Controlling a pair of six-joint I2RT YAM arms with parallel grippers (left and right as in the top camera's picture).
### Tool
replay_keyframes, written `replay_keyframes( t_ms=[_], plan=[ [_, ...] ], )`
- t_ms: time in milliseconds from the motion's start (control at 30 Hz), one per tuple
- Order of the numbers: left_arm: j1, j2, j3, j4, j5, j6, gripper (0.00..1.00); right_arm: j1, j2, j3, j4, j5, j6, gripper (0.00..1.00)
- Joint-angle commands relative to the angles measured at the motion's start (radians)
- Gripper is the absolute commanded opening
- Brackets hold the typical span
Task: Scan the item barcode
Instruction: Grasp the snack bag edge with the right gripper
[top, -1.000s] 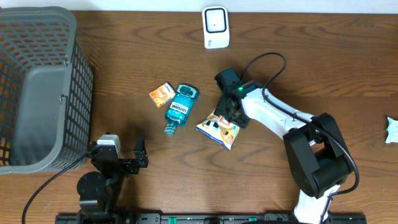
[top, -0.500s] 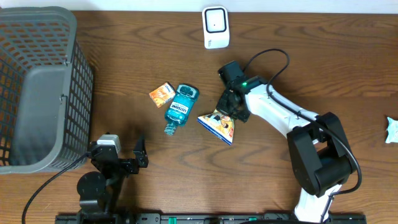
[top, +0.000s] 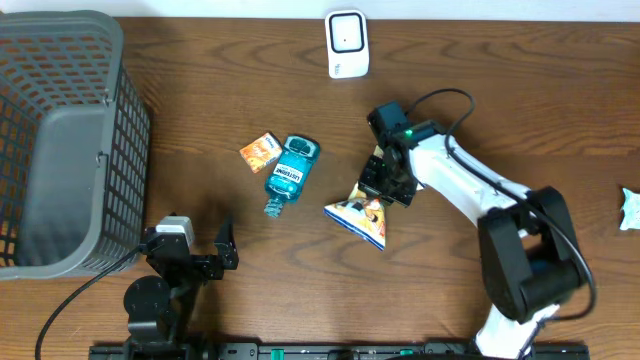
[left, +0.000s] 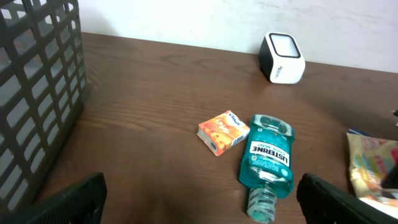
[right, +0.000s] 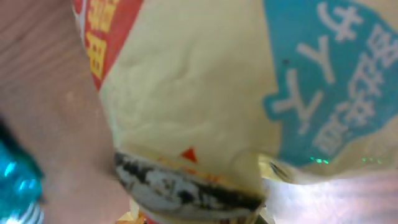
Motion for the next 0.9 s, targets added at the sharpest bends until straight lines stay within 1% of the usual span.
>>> replay_keyframes(
  t_ms=[0,100,167,200,233,267,300,367,400,467,500,533,567,633,667,700,767,867],
  plan=[
    [0.003,-0.004,0.012,0.001,0.005,0.020,0.98,-0.003,-0.171,-0.003,0.026,-0.057,-0.089,0.01],
    [0.003,-0.004,0.012,0.001,0.006,0.020,0.98,-0.003,-0.274,-0.003,0.054,-0.061,-0.145,0.01],
    [0.003,-0.004,0.012,0.001,0.006,0.020,0.98,-0.003,-0.336,-0.003,0.050,-0.086,-0.169,0.16],
    [0.003,-0.004,0.012,0.001,0.006,0.020,0.98,-0.003,-0.359,-0.003,0.042,-0.101,-0.168,0.34],
    [0.003,-0.004,0.012,0.001,0.006,0.020,0.98,-0.003,-0.388,-0.003,0.031,-0.114,-0.168,0.39],
    [0.003,-0.004,0.012,0.001,0.005,0.020,0.98,-0.003,-0.409,-0.003,0.021,-0.124,-0.168,0.40],
    [0.003,-0.004,0.012,0.001,0.006,0.020,0.98,-0.003,-0.428,-0.003,0.012,-0.125,-0.167,0.35],
    [0.003,-0.004,0.012,0.001,0.006,0.020,0.98,-0.003,-0.458,-0.003,-0.003,-0.158,-0.155,0.05],
    [0.003,-0.004,0.012,0.000,0.006,0.020,0.98,-0.005,-0.470,-0.003,-0.011,-0.205,-0.124,0.01],
    [0.003,-0.004,0.012,0.001,0.006,0.020,0.98,-0.009,-0.474,-0.003,-0.014,-0.248,-0.100,0.02],
    [0.003,-0.004,0.012,0.001,0.006,0.020,0.98,-0.010,-0.474,-0.003,-0.014,-0.237,-0.106,0.15],
    [0.003,-0.004,0.012,0.001,0.006,0.020,0.98,-0.010,-0.472,-0.003,-0.015,-0.204,-0.117,0.37],
    [0.003,-0.004,0.012,0.001,0.006,0.020,0.98,-0.006,-0.467,-0.004,-0.021,-0.146,-0.119,0.52],
    [0.003,-0.004,0.012,0.001,0.006,0.020,0.98,0.005,-0.456,-0.005,-0.019,-0.053,-0.116,0.61],
    [0.003,-0.004,0.012,0.001,0.006,0.020,0.98,0.014,-0.444,-0.005,-0.011,-0.002,-0.106,0.73],
    [0.003,-0.004,0.012,0.001,0.006,0.020,0.98,0.022,-0.431,-0.006,0.000,0.041,-0.099,0.98],
    [0.003,-0.004,0.012,0.001,0.006,0.020,0.98,0.050,-0.378,-0.010,0.057,0.101,-0.099,0.99],
    [0.003,-0.004,0.012,0.000,0.006,0.020,0.98,0.087,-0.275,-0.010,0.168,0.079,-0.092,0.99]
  ],
)
